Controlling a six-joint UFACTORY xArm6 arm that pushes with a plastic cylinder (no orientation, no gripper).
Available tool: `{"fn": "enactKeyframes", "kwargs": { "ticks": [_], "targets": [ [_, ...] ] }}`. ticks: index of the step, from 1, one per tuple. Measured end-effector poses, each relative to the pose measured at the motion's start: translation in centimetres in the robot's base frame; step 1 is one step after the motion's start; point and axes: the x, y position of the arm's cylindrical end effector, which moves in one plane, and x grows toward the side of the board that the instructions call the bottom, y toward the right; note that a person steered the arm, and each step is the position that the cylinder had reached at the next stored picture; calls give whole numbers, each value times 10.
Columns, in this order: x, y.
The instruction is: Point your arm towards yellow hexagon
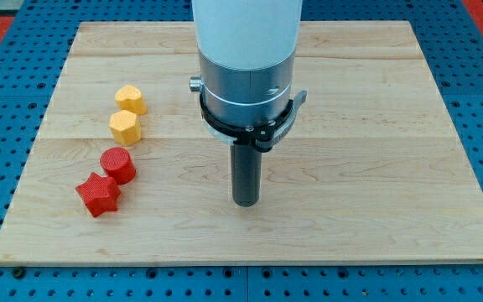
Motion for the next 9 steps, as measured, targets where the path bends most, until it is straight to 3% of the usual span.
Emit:
{"fn": "enactKeyframes", "kwargs": {
  "ticks": [4,8,9],
  "targets": [
    [-24,-1],
    [-70,-55],
    [-103,-106]
  ]
}}
